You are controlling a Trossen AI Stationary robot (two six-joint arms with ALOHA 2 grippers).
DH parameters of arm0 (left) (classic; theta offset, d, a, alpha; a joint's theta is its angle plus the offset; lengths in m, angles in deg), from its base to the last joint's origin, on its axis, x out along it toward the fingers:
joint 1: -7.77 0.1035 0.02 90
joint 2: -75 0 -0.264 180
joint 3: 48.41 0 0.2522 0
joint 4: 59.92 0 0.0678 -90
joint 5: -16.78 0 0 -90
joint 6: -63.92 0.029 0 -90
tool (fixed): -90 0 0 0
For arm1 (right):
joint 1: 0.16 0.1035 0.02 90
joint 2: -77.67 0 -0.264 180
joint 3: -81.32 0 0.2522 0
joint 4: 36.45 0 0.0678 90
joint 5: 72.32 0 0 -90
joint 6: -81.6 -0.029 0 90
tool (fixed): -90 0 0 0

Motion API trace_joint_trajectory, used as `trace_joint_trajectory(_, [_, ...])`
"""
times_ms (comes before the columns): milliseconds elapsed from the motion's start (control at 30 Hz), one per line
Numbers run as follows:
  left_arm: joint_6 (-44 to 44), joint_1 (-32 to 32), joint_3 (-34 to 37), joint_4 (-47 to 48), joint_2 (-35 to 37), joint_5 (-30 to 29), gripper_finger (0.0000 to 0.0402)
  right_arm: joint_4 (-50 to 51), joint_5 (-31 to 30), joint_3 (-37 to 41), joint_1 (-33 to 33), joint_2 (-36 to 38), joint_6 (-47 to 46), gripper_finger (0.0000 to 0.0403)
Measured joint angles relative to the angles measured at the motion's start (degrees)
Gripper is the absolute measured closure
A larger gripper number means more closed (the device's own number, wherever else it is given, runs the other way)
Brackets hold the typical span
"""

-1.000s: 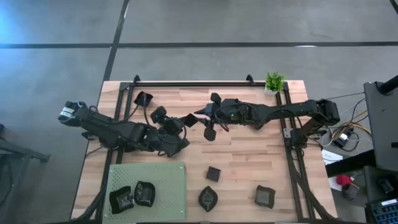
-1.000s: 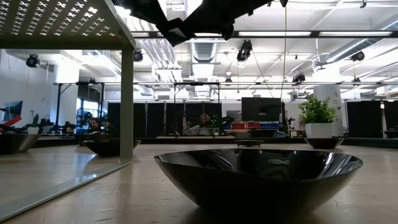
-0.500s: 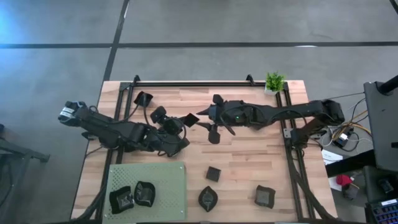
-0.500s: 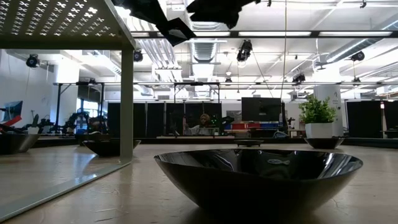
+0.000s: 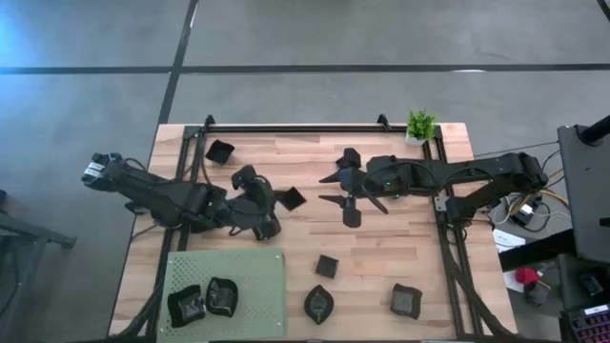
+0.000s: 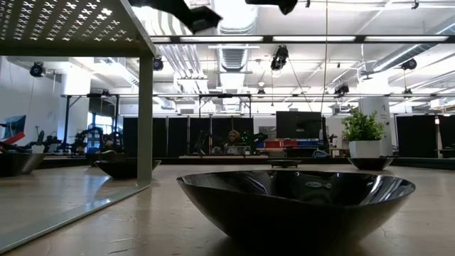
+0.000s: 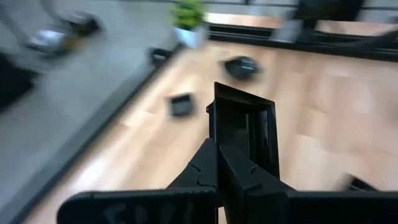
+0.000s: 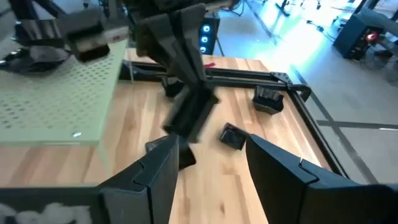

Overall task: Pick & Place Mini shaped plates
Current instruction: Put the black square plate on the shelf

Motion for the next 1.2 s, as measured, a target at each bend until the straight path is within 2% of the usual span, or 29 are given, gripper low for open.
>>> trace_joint_trajectory(267, [-3.27,-0.28,-0.02,7.55,5.61,23.46,0.0401,5.32,0.13,0.07,1.36,3.03,-0.06,0.0218])
trace_joint_trajectory(500, [-5.18,-2.16,1.33,9.52,6.16,40.47,0.0401,6.35,0.25,0.11,1.73,3.37,-0.06,0.0223])
trace_joint_trajectory(600, [-7.06,-4.11,3.29,9.09,5.24,45.82,0.0401,6.53,0.29,0.15,1.97,3.27,-0.83,0.0222])
trace_joint_trajectory(767, [-10.67,-7.31,7.02,3.83,4.13,51.58,0.0401,7.89,0.45,0.18,1.99,3.29,-2.27,0.0226])
trace_joint_trajectory(1200, [-16.22,-9.2,14.23,-3.62,4.07,53.24,0.0401,8.51,0.43,0.2,1.99,3.33,-2.44,0.0225])
